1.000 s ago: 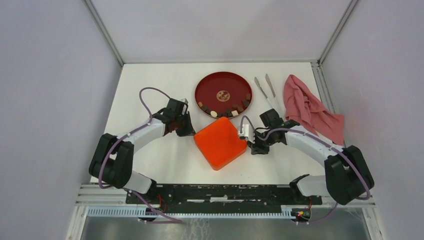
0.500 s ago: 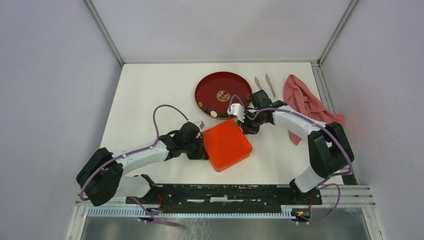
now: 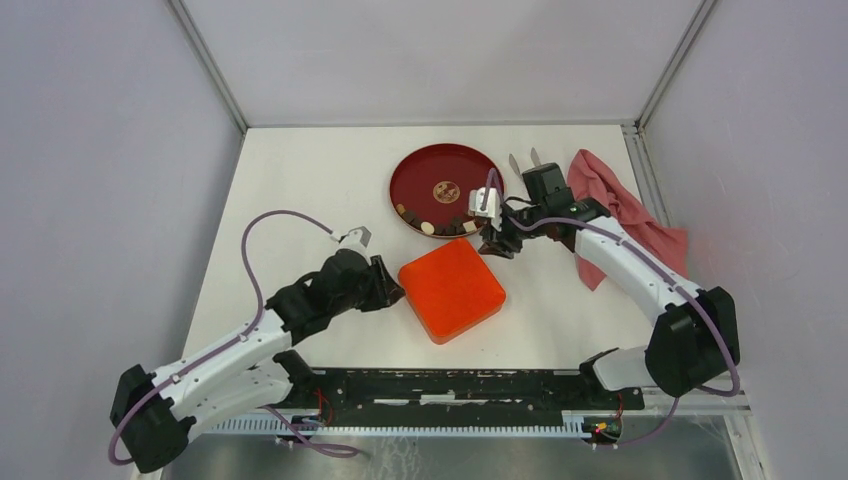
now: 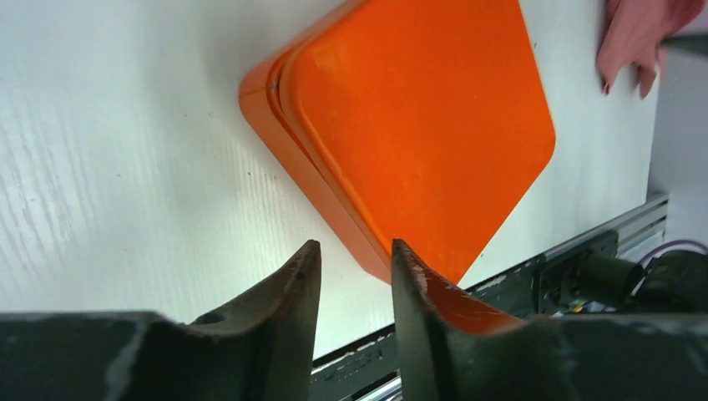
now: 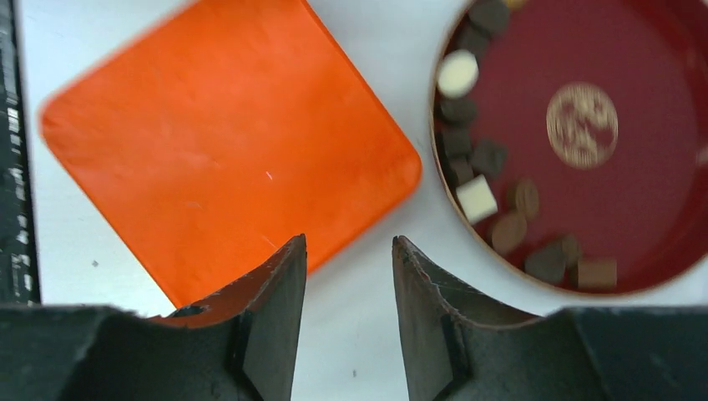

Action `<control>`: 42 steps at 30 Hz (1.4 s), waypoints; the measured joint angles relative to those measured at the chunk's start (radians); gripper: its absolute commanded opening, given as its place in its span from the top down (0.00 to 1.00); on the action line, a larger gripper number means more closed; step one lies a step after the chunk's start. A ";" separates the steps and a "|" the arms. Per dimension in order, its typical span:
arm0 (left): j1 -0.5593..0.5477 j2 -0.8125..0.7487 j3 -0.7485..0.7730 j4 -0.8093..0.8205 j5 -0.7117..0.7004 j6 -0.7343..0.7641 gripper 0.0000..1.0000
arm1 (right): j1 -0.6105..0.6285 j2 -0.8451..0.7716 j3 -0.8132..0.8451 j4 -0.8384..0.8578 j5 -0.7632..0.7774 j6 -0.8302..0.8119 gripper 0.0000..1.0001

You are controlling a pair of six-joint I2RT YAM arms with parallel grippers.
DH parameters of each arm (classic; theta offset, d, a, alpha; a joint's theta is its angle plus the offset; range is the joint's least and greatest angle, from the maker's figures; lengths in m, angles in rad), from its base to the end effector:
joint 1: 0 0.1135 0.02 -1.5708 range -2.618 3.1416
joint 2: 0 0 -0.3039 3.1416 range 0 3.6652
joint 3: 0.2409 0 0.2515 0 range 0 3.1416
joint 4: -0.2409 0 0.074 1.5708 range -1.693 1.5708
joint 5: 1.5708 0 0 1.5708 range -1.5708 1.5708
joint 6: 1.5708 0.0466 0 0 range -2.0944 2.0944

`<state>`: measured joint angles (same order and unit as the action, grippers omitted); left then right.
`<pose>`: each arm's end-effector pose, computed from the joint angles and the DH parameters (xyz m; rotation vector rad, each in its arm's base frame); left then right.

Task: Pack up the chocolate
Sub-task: Adjust the packing box at the center of the board, then close the box lid on the packing box.

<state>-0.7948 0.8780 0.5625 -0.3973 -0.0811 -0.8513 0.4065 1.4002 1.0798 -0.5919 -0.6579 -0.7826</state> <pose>0.1202 -0.1171 0.2498 -0.1123 2.3982 -0.7388 0.2523 0.1396 0.3053 -1.5178 1.7636 0.6274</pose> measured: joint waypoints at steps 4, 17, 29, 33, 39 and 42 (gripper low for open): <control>0.060 -0.022 0.000 0.008 0.000 -0.004 0.22 | 0.085 -0.011 0.000 0.051 -0.100 -0.005 0.54; 0.311 0.194 -0.055 0.236 0.254 -0.004 0.23 | 0.249 0.231 0.159 -0.002 -0.009 0.047 0.65; 0.311 0.365 -0.047 0.335 0.364 -0.003 0.59 | 0.259 0.283 0.187 -0.039 0.043 0.086 0.67; 0.310 0.392 -0.020 0.351 0.389 0.008 0.69 | 0.259 0.282 0.197 -0.052 0.056 0.090 0.73; 0.311 0.402 -0.013 0.375 0.399 0.008 0.72 | 0.291 0.280 0.271 -0.082 0.121 0.078 0.85; 0.311 0.402 -0.013 0.375 0.400 0.009 0.73 | 0.336 0.269 0.341 -0.074 0.170 0.078 0.88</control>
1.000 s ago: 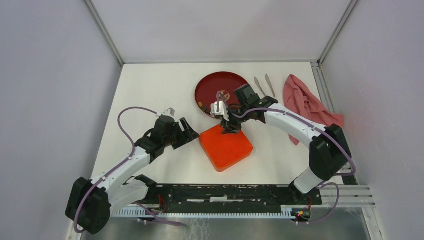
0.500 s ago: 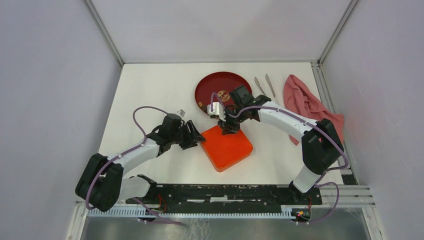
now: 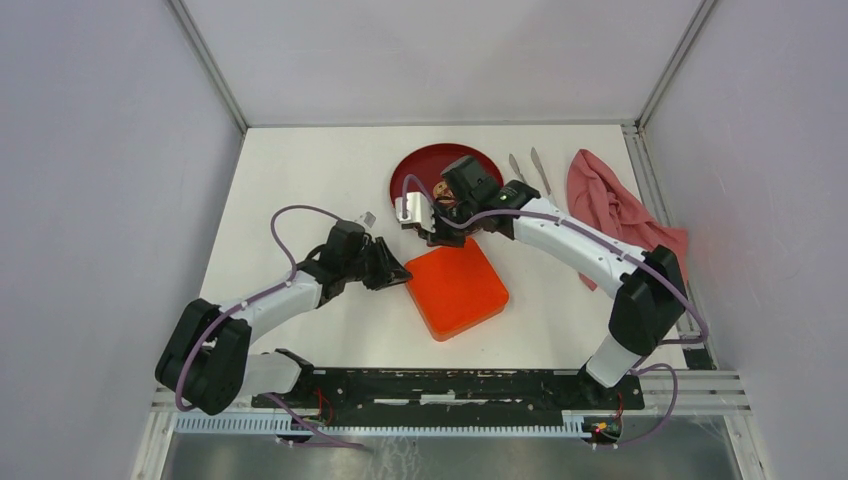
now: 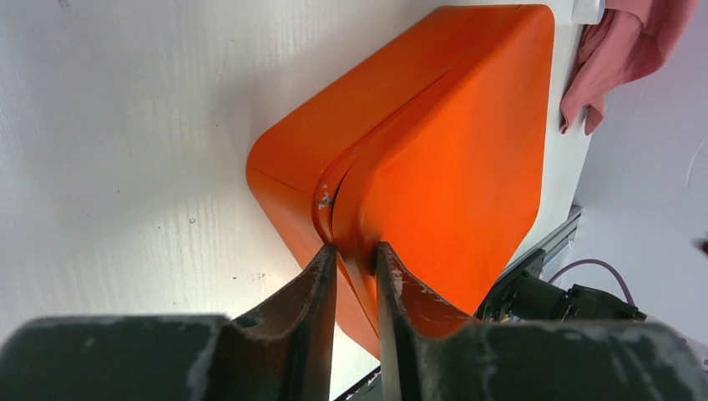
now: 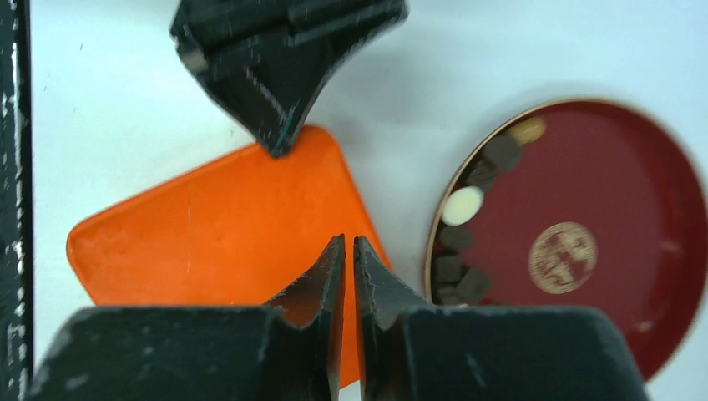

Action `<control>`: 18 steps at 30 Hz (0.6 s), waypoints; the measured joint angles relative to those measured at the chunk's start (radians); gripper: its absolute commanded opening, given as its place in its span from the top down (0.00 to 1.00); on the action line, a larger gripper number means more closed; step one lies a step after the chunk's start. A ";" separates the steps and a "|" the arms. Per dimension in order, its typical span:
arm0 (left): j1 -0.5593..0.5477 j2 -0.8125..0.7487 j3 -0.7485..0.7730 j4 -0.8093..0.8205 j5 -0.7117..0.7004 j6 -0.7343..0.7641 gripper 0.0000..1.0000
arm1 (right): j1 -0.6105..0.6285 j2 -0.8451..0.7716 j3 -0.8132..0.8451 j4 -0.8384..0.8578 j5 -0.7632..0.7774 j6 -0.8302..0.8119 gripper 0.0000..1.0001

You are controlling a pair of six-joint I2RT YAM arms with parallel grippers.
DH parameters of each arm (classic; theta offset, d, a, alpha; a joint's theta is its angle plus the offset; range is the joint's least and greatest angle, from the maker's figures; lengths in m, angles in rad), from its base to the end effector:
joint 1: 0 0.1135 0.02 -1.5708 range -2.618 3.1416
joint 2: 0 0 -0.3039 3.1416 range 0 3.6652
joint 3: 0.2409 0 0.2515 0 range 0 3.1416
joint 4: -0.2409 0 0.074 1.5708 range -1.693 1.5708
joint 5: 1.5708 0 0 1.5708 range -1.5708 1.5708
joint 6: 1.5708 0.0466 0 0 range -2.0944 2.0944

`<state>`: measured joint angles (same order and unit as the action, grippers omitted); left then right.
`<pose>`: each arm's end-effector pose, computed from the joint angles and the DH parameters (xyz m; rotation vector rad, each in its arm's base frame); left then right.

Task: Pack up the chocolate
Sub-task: Close the box lid on the packing box.

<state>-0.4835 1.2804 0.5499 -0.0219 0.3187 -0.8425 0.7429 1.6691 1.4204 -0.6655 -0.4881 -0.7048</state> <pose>0.2068 -0.1251 0.2056 -0.2755 2.4961 -0.9860 0.2589 0.2675 0.3228 -1.7623 1.6828 0.6202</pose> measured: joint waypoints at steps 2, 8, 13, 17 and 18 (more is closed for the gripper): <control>0.000 0.002 0.000 0.004 0.001 0.000 0.74 | 0.027 -0.016 0.025 0.018 0.030 0.002 0.91; 0.000 0.012 0.000 0.025 0.004 0.000 0.77 | 0.077 -0.031 -0.005 0.097 0.079 0.032 0.99; 0.000 0.013 -0.005 0.037 0.005 -0.001 0.86 | 0.090 0.082 -0.164 0.185 0.157 0.092 1.00; 0.002 0.009 -0.016 0.057 0.005 -0.002 0.90 | 0.077 0.146 -0.134 0.249 0.170 0.117 1.00; 0.002 0.008 -0.018 0.060 0.006 -0.001 0.91 | 0.076 0.146 -0.128 0.259 0.172 0.126 1.00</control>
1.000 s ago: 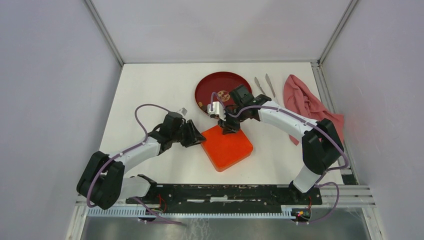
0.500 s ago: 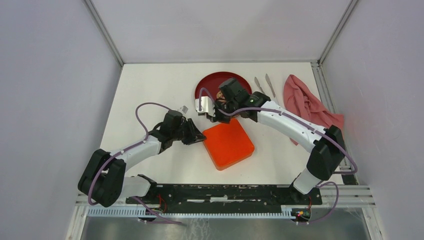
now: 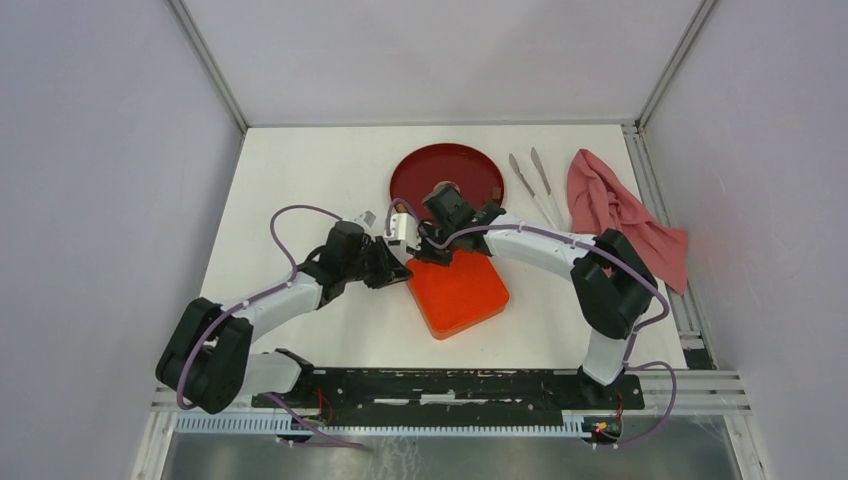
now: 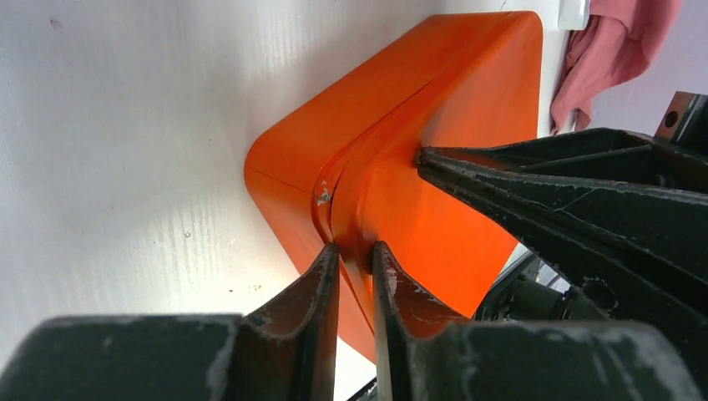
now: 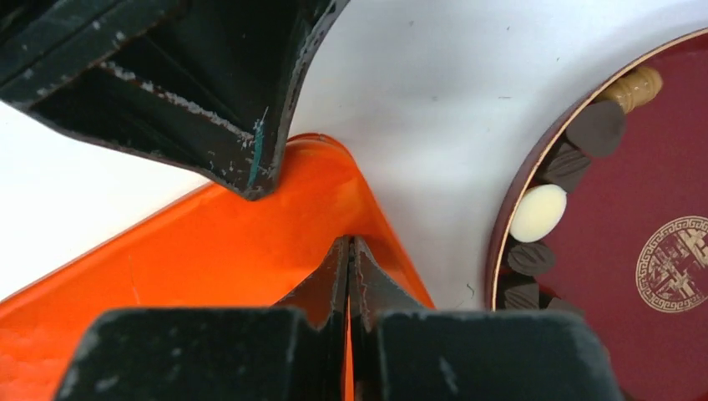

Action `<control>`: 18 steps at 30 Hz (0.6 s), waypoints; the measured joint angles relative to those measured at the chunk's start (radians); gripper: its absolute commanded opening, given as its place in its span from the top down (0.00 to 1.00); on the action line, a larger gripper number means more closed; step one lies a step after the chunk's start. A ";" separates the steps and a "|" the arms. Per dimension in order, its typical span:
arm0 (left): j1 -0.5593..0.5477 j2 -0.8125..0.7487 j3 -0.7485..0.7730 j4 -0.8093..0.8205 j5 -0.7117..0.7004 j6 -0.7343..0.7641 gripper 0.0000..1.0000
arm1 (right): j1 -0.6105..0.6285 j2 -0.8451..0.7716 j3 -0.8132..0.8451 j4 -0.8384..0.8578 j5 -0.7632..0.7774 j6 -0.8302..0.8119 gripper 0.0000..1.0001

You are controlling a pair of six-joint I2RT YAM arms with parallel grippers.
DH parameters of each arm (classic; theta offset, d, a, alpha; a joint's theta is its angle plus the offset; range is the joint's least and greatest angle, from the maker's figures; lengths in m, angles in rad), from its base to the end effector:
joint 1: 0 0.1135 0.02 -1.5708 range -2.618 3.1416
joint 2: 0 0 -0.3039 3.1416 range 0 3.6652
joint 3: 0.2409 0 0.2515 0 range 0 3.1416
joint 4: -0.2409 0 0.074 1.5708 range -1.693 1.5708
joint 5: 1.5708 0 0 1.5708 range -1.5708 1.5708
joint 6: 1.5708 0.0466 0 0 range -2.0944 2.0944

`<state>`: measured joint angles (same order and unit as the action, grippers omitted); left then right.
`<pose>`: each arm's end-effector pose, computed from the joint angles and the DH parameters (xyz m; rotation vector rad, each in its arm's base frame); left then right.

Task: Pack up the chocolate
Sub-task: Close the box lid on the packing box.

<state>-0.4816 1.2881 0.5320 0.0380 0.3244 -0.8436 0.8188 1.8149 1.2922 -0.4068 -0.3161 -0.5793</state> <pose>0.2085 -0.1258 0.2037 -0.2641 2.4630 -1.0090 0.2666 0.3063 0.2437 -1.7092 1.8276 0.4945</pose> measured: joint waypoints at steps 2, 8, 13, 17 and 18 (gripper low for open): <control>0.000 -0.001 -0.003 0.004 0.000 0.000 0.89 | 0.000 0.000 0.002 -0.008 -0.018 0.005 0.98; 0.000 -0.020 -0.001 -0.011 -0.001 0.001 0.57 | -0.037 0.000 0.078 -0.189 -0.148 -0.025 0.63; 0.000 -0.157 0.040 -0.161 -0.019 0.031 0.44 | -0.136 -0.131 0.061 -0.220 -0.269 -0.042 0.45; 0.000 -0.297 0.135 -0.213 -0.044 0.075 0.39 | -0.273 -0.337 -0.084 -0.170 -0.343 -0.023 0.26; 0.000 -0.318 0.151 -0.217 -0.055 0.091 0.31 | -0.315 -0.381 -0.135 -0.140 -0.355 -0.012 0.22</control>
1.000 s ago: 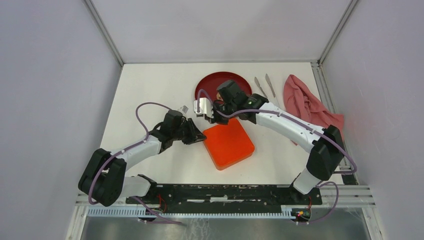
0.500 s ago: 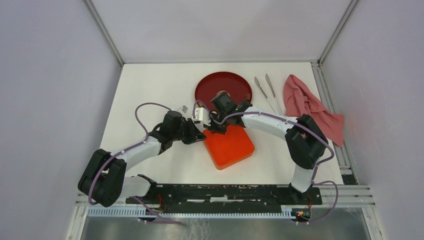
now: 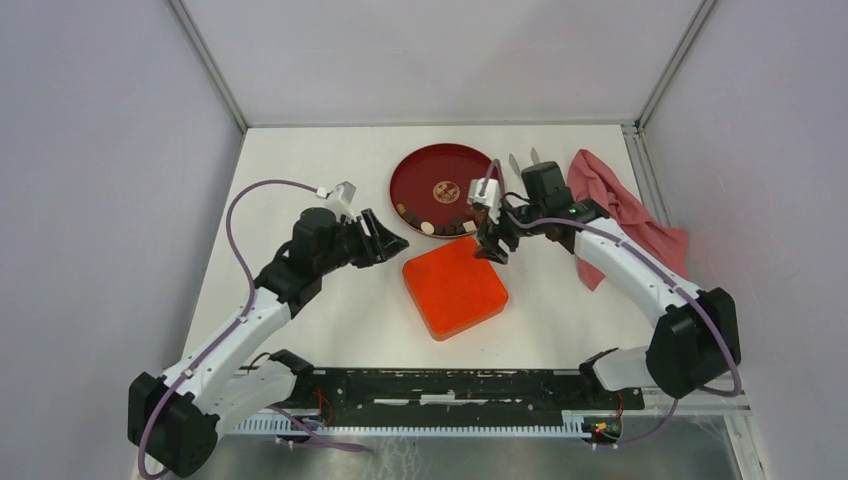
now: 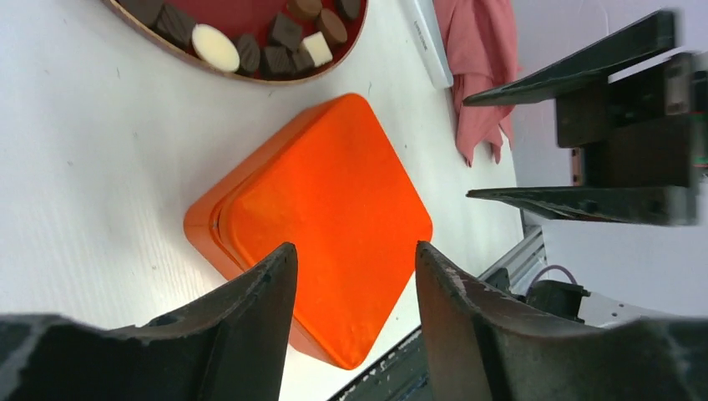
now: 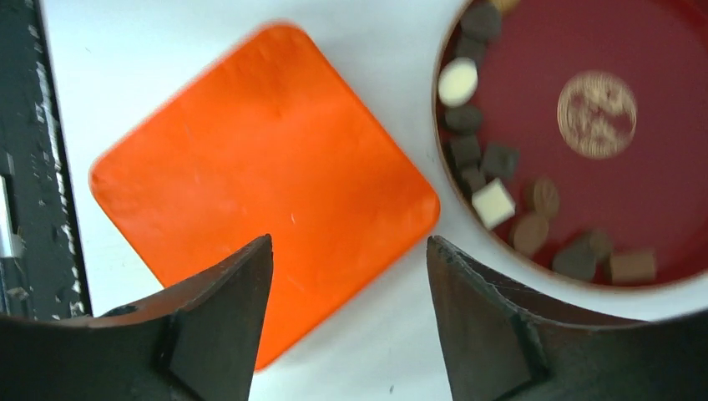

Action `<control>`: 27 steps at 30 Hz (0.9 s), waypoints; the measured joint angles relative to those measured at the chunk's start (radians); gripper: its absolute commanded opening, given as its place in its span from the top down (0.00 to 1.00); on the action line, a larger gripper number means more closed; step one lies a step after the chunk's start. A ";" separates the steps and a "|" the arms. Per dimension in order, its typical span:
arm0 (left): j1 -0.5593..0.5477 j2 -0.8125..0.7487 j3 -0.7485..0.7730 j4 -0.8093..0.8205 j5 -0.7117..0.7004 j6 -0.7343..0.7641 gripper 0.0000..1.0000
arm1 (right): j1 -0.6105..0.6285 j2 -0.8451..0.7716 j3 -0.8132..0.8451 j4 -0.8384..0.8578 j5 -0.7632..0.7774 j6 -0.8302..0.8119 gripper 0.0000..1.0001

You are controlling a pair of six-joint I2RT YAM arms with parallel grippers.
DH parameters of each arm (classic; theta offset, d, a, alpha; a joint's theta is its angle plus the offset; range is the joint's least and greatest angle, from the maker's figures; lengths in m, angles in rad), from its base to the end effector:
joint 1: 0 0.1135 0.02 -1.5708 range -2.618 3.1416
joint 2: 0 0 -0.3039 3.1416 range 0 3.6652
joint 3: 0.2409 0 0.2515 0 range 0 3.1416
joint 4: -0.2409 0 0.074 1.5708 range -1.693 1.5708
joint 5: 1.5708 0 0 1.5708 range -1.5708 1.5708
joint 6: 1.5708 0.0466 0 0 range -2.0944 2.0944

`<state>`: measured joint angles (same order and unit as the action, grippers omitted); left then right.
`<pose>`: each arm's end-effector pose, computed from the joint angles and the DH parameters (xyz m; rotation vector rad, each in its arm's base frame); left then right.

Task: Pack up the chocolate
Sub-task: Close the box lid on the packing box, then move the packing box to the center of the board.

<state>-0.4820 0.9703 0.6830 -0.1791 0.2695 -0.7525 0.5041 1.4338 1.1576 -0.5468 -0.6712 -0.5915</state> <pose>0.1765 -0.1064 0.2991 -0.1134 2.1819 -1.0172 0.2530 0.1727 0.3247 -1.4462 1.7746 0.7515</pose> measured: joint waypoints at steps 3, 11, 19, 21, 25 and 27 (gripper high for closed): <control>0.000 -0.012 0.016 -0.006 -0.026 0.057 0.30 | -0.101 -0.067 -0.143 0.064 -0.026 0.050 0.23; 0.029 0.303 0.060 -0.063 -0.098 0.122 0.75 | -0.265 -0.018 -0.302 0.102 0.050 0.119 0.76; 0.051 0.482 0.113 -0.094 -0.104 0.142 0.78 | -0.262 -0.096 -0.377 -0.066 0.007 -0.144 0.86; 0.050 0.517 0.113 -0.084 -0.069 0.145 0.78 | -0.238 -0.097 -0.402 -0.133 -0.018 -0.216 0.87; 0.039 0.555 0.111 -0.067 -0.012 0.146 0.79 | -0.168 -0.051 -0.430 -0.176 -0.028 -0.247 0.85; 0.027 0.552 0.102 -0.056 -0.006 0.146 0.79 | -0.150 -0.032 -0.431 -0.174 -0.011 -0.224 0.83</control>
<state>-0.4549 1.5219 0.7853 -0.2348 0.2634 -0.6064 0.3538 1.4014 0.7269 -0.7204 -0.6823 -0.8158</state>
